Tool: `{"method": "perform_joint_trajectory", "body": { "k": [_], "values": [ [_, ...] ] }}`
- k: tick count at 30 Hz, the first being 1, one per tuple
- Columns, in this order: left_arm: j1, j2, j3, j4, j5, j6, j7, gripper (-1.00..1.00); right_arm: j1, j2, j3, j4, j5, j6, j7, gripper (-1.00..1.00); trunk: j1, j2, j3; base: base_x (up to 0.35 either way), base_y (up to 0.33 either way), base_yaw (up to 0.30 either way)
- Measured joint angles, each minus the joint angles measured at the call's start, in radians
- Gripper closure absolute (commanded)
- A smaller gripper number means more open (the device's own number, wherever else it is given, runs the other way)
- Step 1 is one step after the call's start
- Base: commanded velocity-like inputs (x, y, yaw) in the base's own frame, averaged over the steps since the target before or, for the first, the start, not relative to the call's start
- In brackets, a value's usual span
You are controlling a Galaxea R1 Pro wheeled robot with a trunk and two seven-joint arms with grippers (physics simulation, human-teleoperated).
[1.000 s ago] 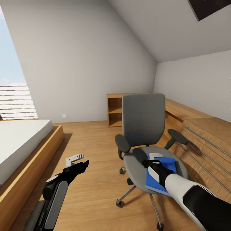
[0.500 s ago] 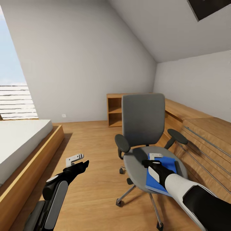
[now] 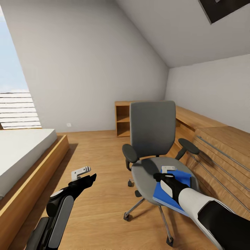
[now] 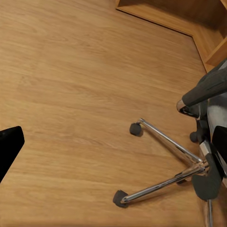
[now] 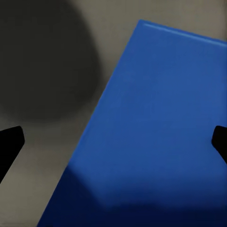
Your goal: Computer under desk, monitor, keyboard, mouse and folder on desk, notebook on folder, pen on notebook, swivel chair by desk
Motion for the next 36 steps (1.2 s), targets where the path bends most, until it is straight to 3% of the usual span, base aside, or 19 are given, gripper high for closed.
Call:
{"method": "perform_joint_trajectory", "body": {
  "k": [8, 36],
  "values": [
    [0.000, 0.000, 0.000, 0.001, 0.000, 0.001, 0.000, -1.00, -0.001, 0.000, -0.002, 0.001, -0.002, 0.000, 0.000, -1.00, 0.000, 0.000, 0.000, 0.000, 0.000, 0.000],
    [0.000, -0.002, 0.000, 0.001, 0.000, 0.002, 0.000, -1.00, 0.000, 0.001, -0.008, 0.001, -0.006, -0.001, -0.001, -1.00, -0.107, 0.196, 0.088, 0.000, 0.000, 0.000]
  ]
}}
